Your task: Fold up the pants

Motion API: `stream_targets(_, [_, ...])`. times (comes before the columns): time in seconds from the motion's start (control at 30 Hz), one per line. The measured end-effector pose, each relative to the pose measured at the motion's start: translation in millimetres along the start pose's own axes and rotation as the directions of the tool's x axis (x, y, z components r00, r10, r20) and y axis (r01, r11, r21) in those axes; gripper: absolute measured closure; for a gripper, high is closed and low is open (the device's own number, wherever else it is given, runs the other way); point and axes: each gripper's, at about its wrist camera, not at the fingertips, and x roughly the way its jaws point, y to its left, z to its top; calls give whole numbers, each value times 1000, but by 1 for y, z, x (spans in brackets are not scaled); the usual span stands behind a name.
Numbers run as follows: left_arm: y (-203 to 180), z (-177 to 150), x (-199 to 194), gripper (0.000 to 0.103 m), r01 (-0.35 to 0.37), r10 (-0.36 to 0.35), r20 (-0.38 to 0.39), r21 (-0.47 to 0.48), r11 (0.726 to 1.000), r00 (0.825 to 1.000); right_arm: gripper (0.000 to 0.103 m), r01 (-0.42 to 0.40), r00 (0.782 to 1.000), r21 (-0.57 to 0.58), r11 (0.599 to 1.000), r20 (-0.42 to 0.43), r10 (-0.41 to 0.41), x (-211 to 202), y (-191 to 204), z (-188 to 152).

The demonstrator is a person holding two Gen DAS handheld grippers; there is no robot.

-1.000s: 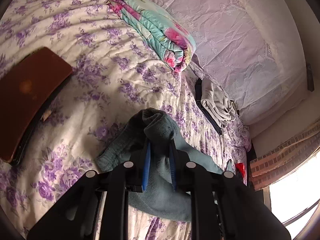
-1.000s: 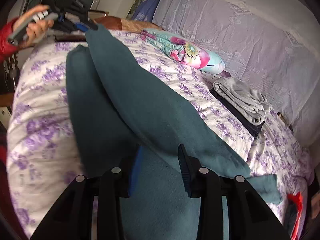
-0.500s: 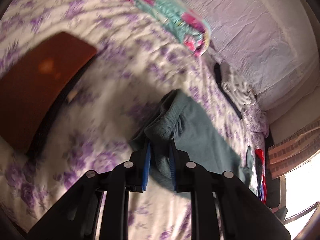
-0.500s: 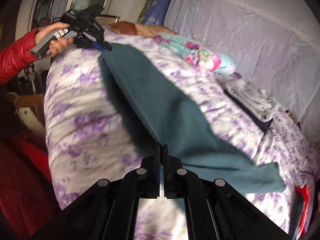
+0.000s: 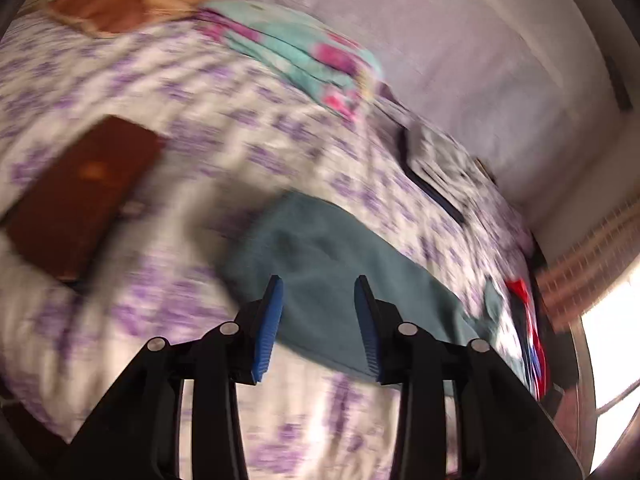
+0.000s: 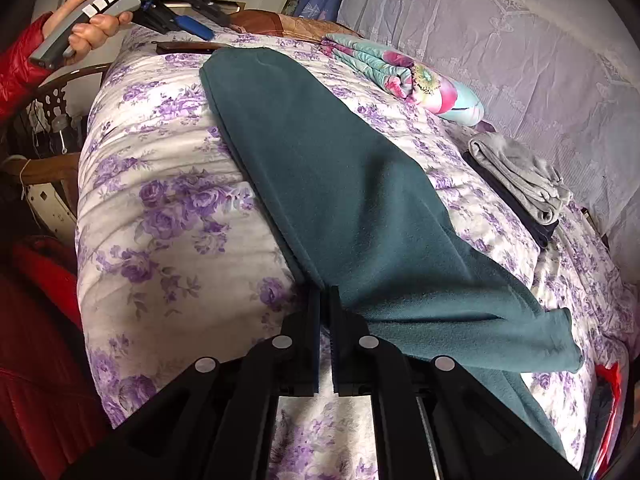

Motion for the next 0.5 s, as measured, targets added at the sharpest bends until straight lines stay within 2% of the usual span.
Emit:
stream_targets(0.03, [-13, -2, 12, 53, 22, -21, -24, 34, 999, 999, 94, -6, 1000, 12, 1000, 3, 6, -1, -2, 0])
stream_targets(0.07, [-26, -6, 25, 36, 41, -38, -49, 65, 997, 998, 92, -19, 1000, 34, 999, 10, 19, -4, -6, 0])
stream_targets(0.1, [-37, -10, 39, 25, 59, -52, -74, 94, 994, 996, 79, -61, 998, 71, 996, 27, 60, -11, -14, -1])
stream_targets(0.13, [-50, -15, 58, 24, 76, -63, -101, 133, 988, 993, 56, -111, 993, 120, 987, 54, 106, -19, -24, -2])
stream_targets(0.2, [-60, -22, 81, 22, 73, -49, -139, 170, 983, 989, 45, -161, 983, 232, 959, 121, 136, -39, -50, -4])
stream_targets(0.27, [-58, -31, 100, 14, 59, -32, -146, 186, 981, 989, 40, -149, 983, 382, 912, 154, 96, -53, -88, -6])
stream_targets(0.33, [-64, -43, 100, 5, 50, -29, -83, 271, 961, 996, 23, -68, 993, 550, 832, 120, 2, -54, -133, -9])
stream_targets(0.4, [-75, -60, 103, 5, -22, 36, -31, 377, 926, 999, 21, 74, 995, 672, 737, -2, -99, -41, -176, -13])
stream_targets(0.43, [-83, -66, 105, 5, -62, 82, -29, 427, 902, 996, 21, 135, 990, 715, 686, -69, -123, -29, -199, -14])
stream_targets(0.47, [-88, -70, 105, 5, -85, 105, -18, 459, 884, 994, 21, 170, 985, 737, 654, -110, -131, -17, -217, -13])
stream_targets(0.5, [-88, -71, 106, 5, -88, 111, -23, 464, 881, 994, 21, 199, 980, 757, 622, -144, -138, -6, -233, -14])
